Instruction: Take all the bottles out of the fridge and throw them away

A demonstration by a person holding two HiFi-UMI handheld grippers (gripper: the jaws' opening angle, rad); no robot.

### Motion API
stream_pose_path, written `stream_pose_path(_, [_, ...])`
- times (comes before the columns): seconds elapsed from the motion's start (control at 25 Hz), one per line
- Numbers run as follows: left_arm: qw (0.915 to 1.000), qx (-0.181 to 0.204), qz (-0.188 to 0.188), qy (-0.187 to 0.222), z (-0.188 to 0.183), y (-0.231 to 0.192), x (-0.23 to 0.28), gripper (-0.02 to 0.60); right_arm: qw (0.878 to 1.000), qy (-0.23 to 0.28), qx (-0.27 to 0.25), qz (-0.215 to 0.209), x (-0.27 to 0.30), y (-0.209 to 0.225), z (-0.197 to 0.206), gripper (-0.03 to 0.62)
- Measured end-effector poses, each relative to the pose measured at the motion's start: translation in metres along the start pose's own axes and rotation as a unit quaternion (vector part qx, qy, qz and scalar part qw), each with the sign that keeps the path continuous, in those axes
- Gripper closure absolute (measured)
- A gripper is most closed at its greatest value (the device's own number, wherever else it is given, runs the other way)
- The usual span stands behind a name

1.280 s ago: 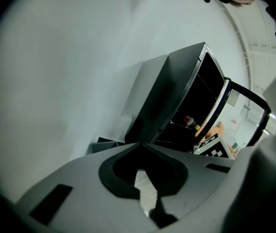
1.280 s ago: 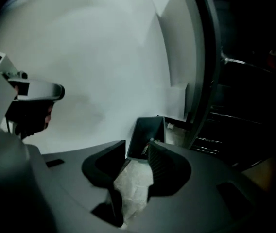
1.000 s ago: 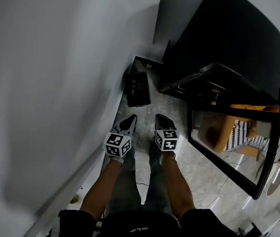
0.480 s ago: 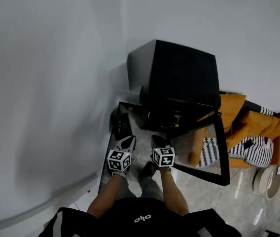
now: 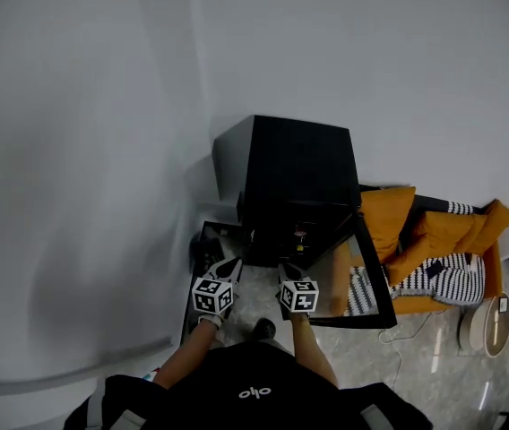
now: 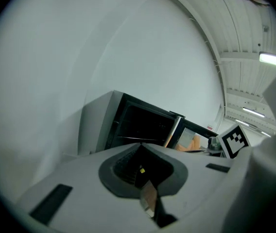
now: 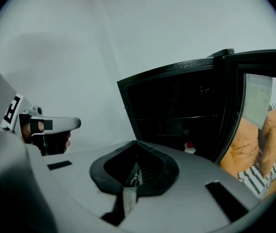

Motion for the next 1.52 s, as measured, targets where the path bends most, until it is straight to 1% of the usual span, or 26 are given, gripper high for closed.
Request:
stream_pose_path(0.24, [0.9998,0.012,0.012,0.011,-0.018,-0.001,-0.002,0.581,0.999,0.028,-0.003,0.018,-0.006,-0.001,-0.021,0.585])
stream_pose_path(0.56, [0.9991,0.021,0.032,0.017,-0.033,-0.005,0.007,0.58,0.998,0.044,-0.016,0.031,-0.004,-0.006,-0.038,0.585])
stream_pose_path(0.72, [0.9986,0.022,0.046,0.014,-0.035,-0.003,0.018,0.581,0.998,0.042,-0.013,0.05,-0.008,0.001,-0.035,0.585])
stream_pose_path(0.96, [0.9964,0.031,0.078,0.006,-0.038,0.009,0.041,0.581,0.995,0.043,0.004,0.09,-0.021,0.021,-0.03,0.585])
stream_pose_path(1.2, [0.9944,0.035,0.1,-0.006,-0.033,0.019,0.061,0.581,0.992,0.039,0.02,0.117,-0.031,0.037,-0.017,0.585])
stream_pose_path(1.52, [0.9916,0.047,0.117,-0.029,-0.028,0.026,0.093,0.581,0.989,0.025,0.007,0.149,-0.004,0.069,-0.012,0.583])
Point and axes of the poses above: the fingertips, and each gripper's own axes: x forward along the fingers, y to its right, z out of its underside, the point moved 9 cm from there along -x, backward along the fingers, and after that the axes turned 11 degrees about -z, right-handed, at the moved point
